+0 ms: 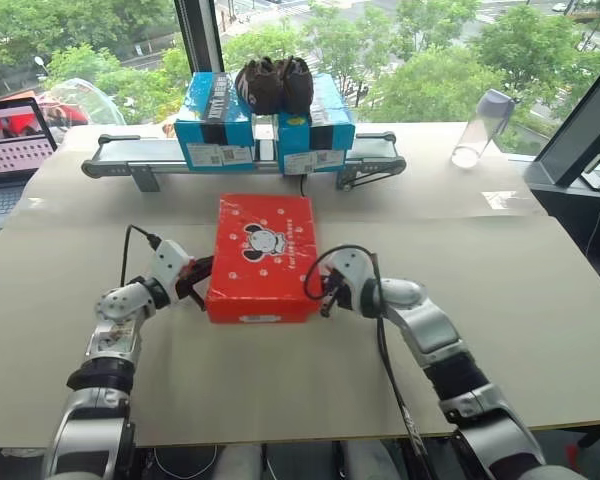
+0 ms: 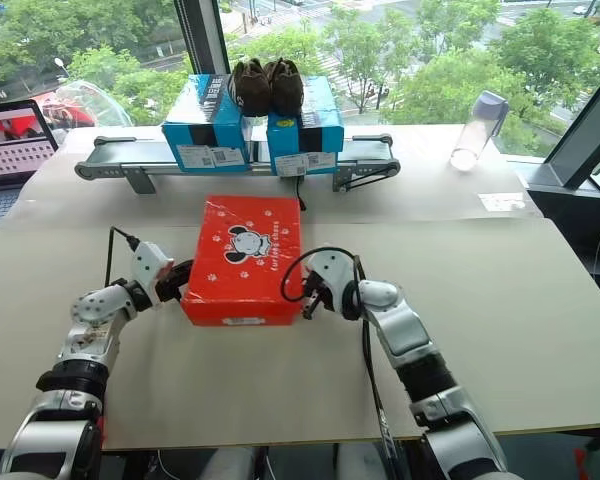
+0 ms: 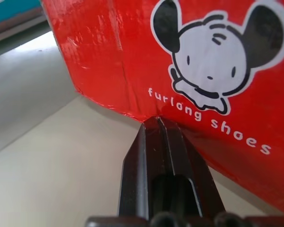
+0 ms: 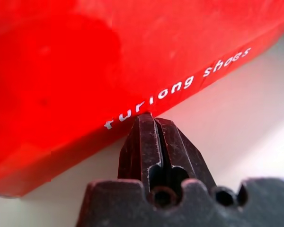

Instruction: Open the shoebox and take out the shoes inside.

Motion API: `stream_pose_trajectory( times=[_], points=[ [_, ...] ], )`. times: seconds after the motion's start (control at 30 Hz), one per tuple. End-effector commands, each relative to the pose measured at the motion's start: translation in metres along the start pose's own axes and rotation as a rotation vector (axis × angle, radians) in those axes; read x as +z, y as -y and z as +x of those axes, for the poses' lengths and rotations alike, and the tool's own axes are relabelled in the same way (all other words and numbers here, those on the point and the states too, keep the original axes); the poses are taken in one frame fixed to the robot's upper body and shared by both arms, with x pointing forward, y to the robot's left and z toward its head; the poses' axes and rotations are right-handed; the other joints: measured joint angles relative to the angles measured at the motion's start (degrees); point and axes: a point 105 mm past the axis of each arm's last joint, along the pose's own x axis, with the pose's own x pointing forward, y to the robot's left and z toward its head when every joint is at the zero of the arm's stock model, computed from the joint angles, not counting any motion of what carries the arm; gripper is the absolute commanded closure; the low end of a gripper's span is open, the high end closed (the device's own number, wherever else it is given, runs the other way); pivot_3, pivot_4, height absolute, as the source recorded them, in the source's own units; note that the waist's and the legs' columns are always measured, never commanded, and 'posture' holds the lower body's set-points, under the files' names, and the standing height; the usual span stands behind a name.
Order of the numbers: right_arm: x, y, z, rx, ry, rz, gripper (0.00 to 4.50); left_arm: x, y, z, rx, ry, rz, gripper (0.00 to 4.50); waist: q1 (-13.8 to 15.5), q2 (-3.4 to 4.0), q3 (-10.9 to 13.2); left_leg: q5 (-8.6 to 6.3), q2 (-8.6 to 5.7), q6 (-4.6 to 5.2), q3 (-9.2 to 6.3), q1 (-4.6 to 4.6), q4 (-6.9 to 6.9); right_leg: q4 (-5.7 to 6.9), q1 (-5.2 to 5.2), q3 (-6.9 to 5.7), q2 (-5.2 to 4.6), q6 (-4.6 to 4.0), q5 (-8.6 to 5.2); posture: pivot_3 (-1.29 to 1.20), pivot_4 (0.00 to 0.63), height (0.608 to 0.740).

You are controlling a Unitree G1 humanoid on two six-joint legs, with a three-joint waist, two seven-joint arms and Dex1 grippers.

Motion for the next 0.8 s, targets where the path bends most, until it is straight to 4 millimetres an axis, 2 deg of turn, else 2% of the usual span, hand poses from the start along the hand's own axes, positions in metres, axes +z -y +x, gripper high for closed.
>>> stream_pose_trajectory(
  times=[0.03,0.17,0.3,0.4,0.53,0.63,0.7,0.8],
  points=[
    [0.027,-0.033,-0.023,0.136,0.067,0.001,4.45,0.025,0.056,0.018,-0.201,0.059,-0.016,4.50,-0.01,0.00,0.00,0.00,0.01,0.00,0.00,0.02,0.01,-0.02,0.03,0.00,0.00,0.12,-0.07,0.00,0.150,0.740],
    [0.017,-0.038,-0.053,0.123,-0.004,0.048,4.45,0.026,0.077,0.008,-0.218,0.029,-0.090,4.50,-0.18,-0.02,0.01,0.00,0.03,0.00,0.00,0.08,0.03,-0.06,0.11,0.00,0.01,0.14,-0.08,0.00,0.150,0.740],
    [0.013,-0.032,-0.078,0.070,-0.029,0.107,4.45,0.013,0.082,-0.007,-0.152,-0.035,-0.247,4.50,-0.47,-0.03,0.02,-0.01,0.10,0.00,0.01,0.13,0.04,-0.10,0.15,0.01,0.06,0.14,-0.10,0.00,0.150,0.740],
    [0.006,-0.022,-0.086,0.016,-0.044,0.136,4.45,0.007,0.080,-0.017,-0.131,-0.078,-0.259,4.50,-0.43,-0.03,0.01,-0.01,0.15,0.00,0.02,0.19,0.04,-0.14,0.22,0.00,0.10,0.13,-0.11,0.00,0.150,0.740],
    [-0.016,0.004,-0.099,-0.079,-0.115,0.133,4.45,-0.002,0.029,-0.041,-0.023,-0.155,-0.208,4.50,-0.27,-0.03,0.02,-0.01,0.15,0.00,0.02,0.22,0.04,-0.26,0.31,-0.04,0.10,0.13,-0.12,0.00,0.150,0.740],
    [-0.031,0.027,-0.112,-0.145,-0.178,0.101,4.45,0.009,-0.018,-0.055,0.088,-0.143,-0.158,4.50,-0.13,-0.04,0.03,-0.01,0.17,0.00,0.02,0.21,0.04,-0.25,0.29,-0.08,0.13,0.11,-0.12,0.00,0.150,0.740],
    [-0.036,0.034,-0.118,-0.160,-0.200,0.082,4.45,0.018,-0.031,-0.059,0.106,-0.132,-0.137,4.50,-0.12,-0.04,0.03,-0.01,0.15,0.00,0.02,0.19,0.04,-0.27,0.29,-0.08,0.11,0.11,-0.12,0.00,0.150,0.740],
    [-0.040,0.051,-0.133,-0.188,-0.235,0.049,4.45,0.042,-0.041,-0.061,0.066,-0.091,-0.078,4.50,-0.11,-0.04,0.03,-0.01,0.09,0.00,0.03,0.11,0.02,-0.39,0.30,-0.07,0.03,0.15,-0.13,0.00,0.150,0.740]
  ],
)
